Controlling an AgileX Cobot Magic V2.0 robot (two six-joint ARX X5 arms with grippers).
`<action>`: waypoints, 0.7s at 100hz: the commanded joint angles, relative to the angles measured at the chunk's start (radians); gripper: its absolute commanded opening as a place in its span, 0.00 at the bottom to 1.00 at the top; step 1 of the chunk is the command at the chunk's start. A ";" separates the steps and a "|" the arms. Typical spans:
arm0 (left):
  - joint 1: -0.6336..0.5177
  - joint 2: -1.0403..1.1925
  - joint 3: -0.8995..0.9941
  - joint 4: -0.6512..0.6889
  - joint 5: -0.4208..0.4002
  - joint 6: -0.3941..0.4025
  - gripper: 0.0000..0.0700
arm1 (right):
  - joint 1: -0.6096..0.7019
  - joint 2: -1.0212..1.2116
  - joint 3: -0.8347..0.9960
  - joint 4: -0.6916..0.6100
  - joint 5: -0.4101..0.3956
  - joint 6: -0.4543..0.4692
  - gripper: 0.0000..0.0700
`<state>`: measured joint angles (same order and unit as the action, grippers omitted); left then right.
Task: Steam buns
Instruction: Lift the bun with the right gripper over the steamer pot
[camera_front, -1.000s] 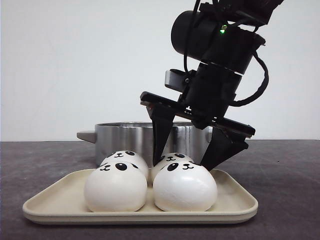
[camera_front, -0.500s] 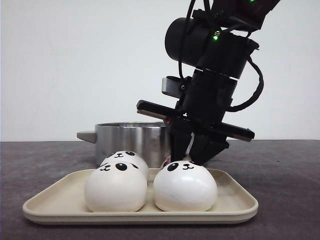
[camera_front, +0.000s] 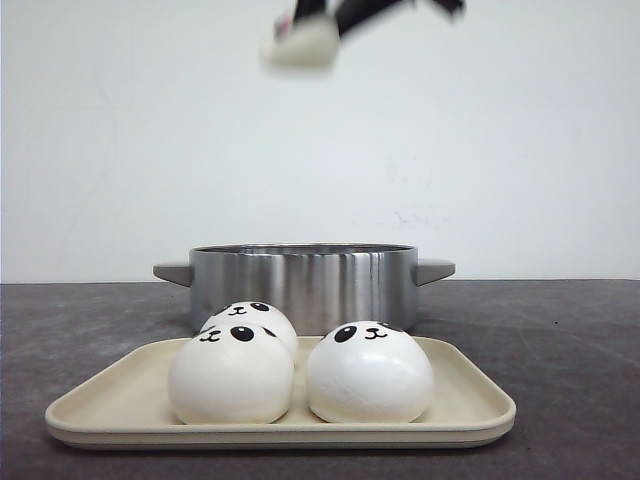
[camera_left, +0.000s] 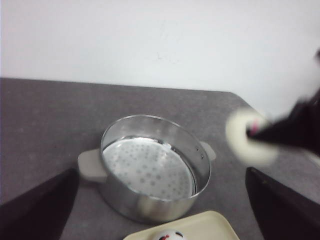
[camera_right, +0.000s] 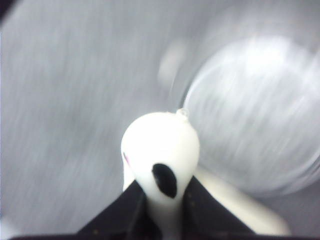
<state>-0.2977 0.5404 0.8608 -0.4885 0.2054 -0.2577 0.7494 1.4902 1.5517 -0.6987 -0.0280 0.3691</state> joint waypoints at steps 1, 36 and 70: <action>-0.004 0.003 0.014 0.021 -0.005 -0.005 1.00 | -0.008 0.039 0.070 0.024 0.074 -0.080 0.00; -0.004 0.015 0.014 0.061 -0.005 -0.004 1.00 | -0.153 0.253 0.171 0.130 0.107 -0.159 0.00; -0.004 0.027 0.014 0.060 -0.005 -0.005 1.00 | -0.217 0.542 0.171 0.238 0.108 -0.171 0.00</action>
<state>-0.2977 0.5579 0.8608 -0.4385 0.2050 -0.2577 0.5285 1.9816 1.7077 -0.4721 0.0788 0.2058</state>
